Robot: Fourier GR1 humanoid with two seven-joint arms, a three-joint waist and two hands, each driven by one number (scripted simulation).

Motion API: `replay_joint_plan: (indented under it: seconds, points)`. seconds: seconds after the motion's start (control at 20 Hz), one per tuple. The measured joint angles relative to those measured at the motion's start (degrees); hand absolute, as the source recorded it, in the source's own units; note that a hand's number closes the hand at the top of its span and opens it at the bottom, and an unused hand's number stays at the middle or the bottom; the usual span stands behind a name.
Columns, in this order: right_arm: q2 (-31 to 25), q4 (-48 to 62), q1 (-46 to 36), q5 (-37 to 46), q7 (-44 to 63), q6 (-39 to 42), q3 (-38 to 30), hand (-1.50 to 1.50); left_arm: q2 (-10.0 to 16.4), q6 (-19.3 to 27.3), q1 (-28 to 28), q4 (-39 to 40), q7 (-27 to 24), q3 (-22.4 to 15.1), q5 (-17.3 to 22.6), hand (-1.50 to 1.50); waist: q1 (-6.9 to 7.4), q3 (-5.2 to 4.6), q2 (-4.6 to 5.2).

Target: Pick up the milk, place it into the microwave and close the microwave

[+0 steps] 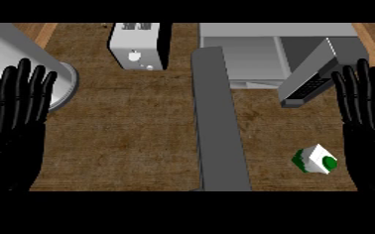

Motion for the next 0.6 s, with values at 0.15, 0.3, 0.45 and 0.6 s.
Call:
replay_joint_plan:
  seconds: [0.15,0.3,0.45,0.6]
  points:
    - [-2.94,0.48,1.54,-5.19,-1.91,5.63,-1.95,-1.5,0.18,-0.52,-0.21,2.11,-0.97,0.65,0.01,-1.5,-0.28,-0.1,-0.67]
    - [-8.02,-1.09,4.96,-13.87,-4.1,14.78,-4.93,-1.5,1.44,-1.45,0.23,2.29,-0.7,1.76,0.46,-1.5,-0.84,-0.1,-1.11]
    - [-12.02,-1.66,8.55,-22.35,-5.13,23.6,-5.81,-1.5,-0.51,-1.93,1.62,1.85,0.84,1.49,4.69,-1.5,-1.12,-0.12,-1.43]
    - [-16.16,-1.38,13.4,-30.36,-7.17,31.32,-10.5,-1.5,-0.64,-3.5,4.49,-0.22,2.0,2.17,8.6,-1.5,-0.99,-0.16,-1.56]
